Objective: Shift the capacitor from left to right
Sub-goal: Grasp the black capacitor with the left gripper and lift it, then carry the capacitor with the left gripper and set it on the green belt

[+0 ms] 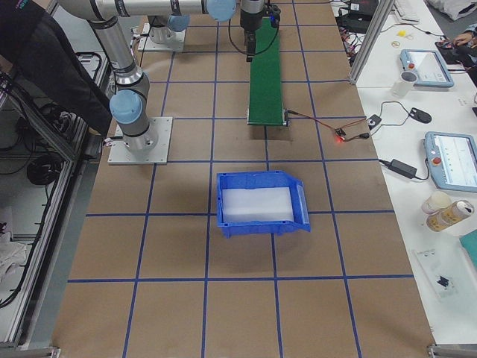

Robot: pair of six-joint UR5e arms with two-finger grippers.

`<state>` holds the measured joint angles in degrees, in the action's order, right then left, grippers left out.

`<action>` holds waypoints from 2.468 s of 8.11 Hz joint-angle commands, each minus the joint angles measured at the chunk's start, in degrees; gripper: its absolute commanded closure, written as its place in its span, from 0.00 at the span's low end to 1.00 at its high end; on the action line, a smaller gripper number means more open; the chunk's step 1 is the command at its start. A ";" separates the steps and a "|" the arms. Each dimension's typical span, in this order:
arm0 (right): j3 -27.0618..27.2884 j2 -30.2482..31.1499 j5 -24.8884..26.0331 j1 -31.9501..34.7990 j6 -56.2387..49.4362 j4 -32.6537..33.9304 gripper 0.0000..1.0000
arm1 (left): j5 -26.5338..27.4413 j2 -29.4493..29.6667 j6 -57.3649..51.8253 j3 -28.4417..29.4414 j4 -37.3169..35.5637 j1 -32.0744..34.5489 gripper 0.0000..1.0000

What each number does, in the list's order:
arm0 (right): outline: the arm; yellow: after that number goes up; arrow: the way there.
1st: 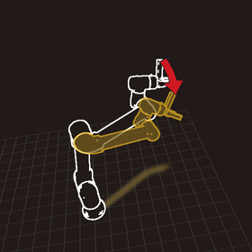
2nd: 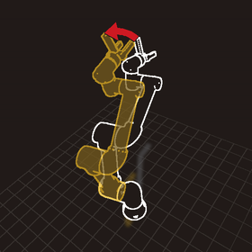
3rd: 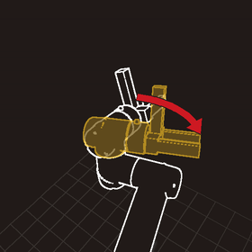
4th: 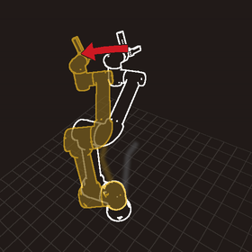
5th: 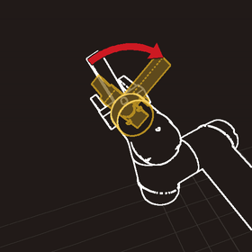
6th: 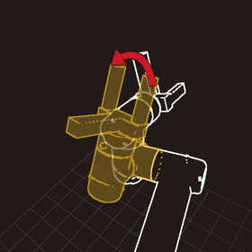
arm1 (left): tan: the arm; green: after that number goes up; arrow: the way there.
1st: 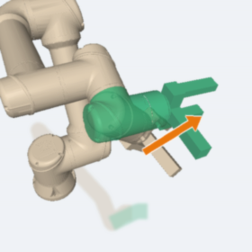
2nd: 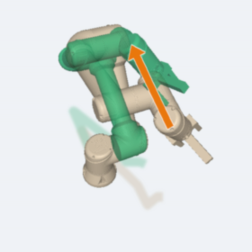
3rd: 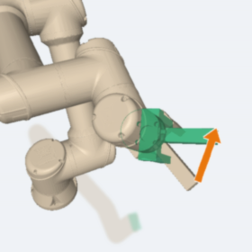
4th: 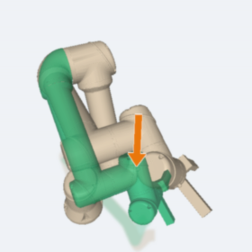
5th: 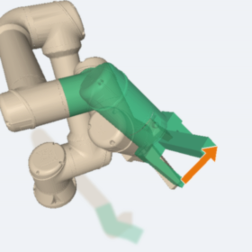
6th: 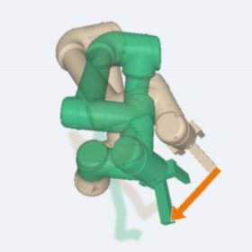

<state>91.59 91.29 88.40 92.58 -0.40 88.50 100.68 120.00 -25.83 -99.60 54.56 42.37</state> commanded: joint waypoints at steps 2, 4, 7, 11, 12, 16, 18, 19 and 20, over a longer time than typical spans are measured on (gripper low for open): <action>0.08 -0.06 -0.06 -0.03 0.04 0.09 0.00 | -2.83 -6.15 -2.62 0.02 1.15 1.48 1.00; 0.08 -0.06 0.02 -0.03 0.05 0.00 0.00 | -6.55 -13.00 -7.02 0.11 4.67 9.61 1.00; 0.08 -0.06 -0.07 0.06 0.05 -0.26 0.00 | -7.42 -15.50 -0.54 0.11 7.31 27.11 1.00; 0.08 -0.06 0.11 -0.03 0.05 -0.35 0.00 | -11.21 -13.13 -0.71 -0.33 7.75 33.83 1.00; 0.08 -0.06 0.11 -0.03 0.05 -0.35 0.00 | -11.04 -12.86 -0.71 -0.68 7.84 33.84 1.00; 0.08 0.03 0.02 -0.03 -0.04 0.00 0.00 | -10.59 -8.73 -0.45 -0.59 7.58 33.57 1.00; 0.08 0.12 0.02 0.06 -0.30 -0.08 0.00 | -10.59 -9.77 4.62 -0.60 10.19 33.75 0.01; 0.08 0.03 0.02 0.06 -0.39 -0.26 0.00 | -9.72 -11.17 9.70 0.01 16.04 34.36 0.00; 0.08 0.03 0.11 -0.03 -0.48 -0.35 0.00 | -9.45 -13.62 13.06 0.11 18.62 35.15 0.00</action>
<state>91.65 91.35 88.44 92.60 -0.69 88.35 90.50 109.61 -19.62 -99.90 67.05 76.41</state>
